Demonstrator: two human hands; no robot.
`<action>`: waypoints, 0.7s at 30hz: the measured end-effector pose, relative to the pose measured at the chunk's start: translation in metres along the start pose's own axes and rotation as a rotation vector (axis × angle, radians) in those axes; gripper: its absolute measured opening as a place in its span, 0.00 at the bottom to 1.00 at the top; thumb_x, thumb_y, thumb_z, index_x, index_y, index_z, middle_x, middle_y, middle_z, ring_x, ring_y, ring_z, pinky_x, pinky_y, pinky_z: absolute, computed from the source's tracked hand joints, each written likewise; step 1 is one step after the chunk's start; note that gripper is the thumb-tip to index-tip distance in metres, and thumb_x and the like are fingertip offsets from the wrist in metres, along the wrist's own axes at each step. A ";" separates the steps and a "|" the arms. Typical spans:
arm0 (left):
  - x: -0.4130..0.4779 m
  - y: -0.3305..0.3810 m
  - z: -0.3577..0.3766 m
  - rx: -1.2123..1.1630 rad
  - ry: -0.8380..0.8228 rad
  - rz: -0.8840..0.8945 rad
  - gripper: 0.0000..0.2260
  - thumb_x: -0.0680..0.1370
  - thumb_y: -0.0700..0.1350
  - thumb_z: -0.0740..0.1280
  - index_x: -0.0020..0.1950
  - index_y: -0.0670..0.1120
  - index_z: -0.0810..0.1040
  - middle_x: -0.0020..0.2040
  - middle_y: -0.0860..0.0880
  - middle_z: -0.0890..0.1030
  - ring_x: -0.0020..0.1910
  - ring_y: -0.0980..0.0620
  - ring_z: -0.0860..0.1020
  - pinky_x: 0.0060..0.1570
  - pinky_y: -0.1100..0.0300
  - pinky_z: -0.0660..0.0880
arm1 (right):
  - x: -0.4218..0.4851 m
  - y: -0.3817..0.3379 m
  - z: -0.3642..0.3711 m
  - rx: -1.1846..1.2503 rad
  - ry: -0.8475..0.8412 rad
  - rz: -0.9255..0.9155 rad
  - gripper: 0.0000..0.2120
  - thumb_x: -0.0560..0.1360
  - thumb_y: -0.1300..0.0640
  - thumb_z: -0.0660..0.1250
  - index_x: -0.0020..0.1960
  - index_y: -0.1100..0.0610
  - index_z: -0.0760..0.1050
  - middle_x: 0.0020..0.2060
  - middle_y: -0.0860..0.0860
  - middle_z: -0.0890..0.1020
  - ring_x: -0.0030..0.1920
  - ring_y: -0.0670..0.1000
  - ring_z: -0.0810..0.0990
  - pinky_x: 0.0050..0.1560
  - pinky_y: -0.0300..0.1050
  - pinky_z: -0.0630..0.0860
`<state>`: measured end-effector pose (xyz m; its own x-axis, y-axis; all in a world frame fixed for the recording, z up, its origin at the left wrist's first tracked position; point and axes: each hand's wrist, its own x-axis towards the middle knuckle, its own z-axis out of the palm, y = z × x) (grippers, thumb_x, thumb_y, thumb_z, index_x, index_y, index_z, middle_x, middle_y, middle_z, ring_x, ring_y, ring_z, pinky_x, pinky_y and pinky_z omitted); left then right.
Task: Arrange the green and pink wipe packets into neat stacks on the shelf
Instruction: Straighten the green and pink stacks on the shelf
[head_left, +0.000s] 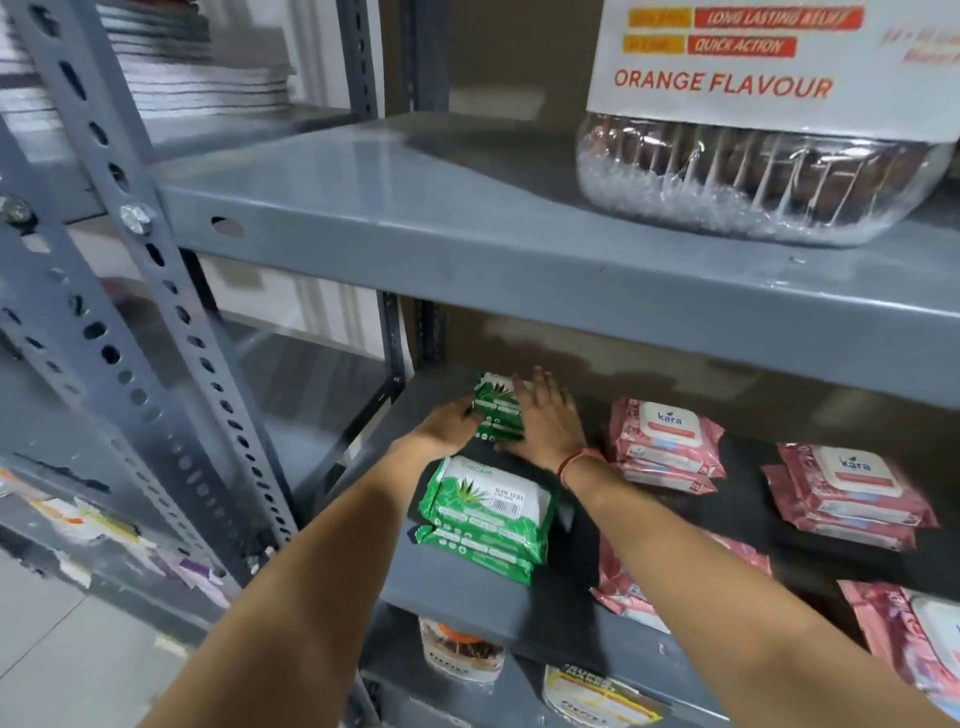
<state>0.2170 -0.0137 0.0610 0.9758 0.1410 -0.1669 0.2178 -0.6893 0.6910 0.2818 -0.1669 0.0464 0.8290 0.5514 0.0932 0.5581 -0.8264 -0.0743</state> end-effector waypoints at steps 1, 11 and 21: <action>0.003 -0.001 0.002 -0.025 0.007 0.002 0.20 0.82 0.48 0.53 0.74 0.47 0.59 0.74 0.41 0.63 0.71 0.42 0.62 0.67 0.54 0.60 | 0.005 -0.003 0.003 -0.038 0.004 -0.008 0.53 0.67 0.36 0.71 0.78 0.57 0.45 0.77 0.63 0.48 0.77 0.62 0.48 0.75 0.58 0.47; -0.049 -0.020 -0.002 -0.058 0.444 0.142 0.16 0.80 0.47 0.60 0.65 0.40 0.71 0.60 0.35 0.77 0.59 0.38 0.75 0.51 0.65 0.65 | 0.024 0.002 0.026 -0.166 0.059 -0.096 0.44 0.72 0.32 0.61 0.77 0.56 0.52 0.72 0.62 0.63 0.71 0.63 0.62 0.71 0.62 0.58; -0.115 -0.055 0.024 0.056 0.467 0.156 0.22 0.80 0.50 0.57 0.71 0.41 0.64 0.72 0.44 0.67 0.73 0.49 0.61 0.71 0.55 0.57 | -0.007 -0.024 -0.012 0.105 0.087 0.064 0.44 0.72 0.30 0.58 0.76 0.57 0.54 0.76 0.59 0.58 0.76 0.59 0.53 0.72 0.67 0.49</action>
<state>0.0926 -0.0091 0.0249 0.9032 0.3277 0.2773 0.0798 -0.7629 0.6416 0.2618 -0.1520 0.0595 0.8590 0.4826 0.1707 0.5091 -0.8405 -0.1854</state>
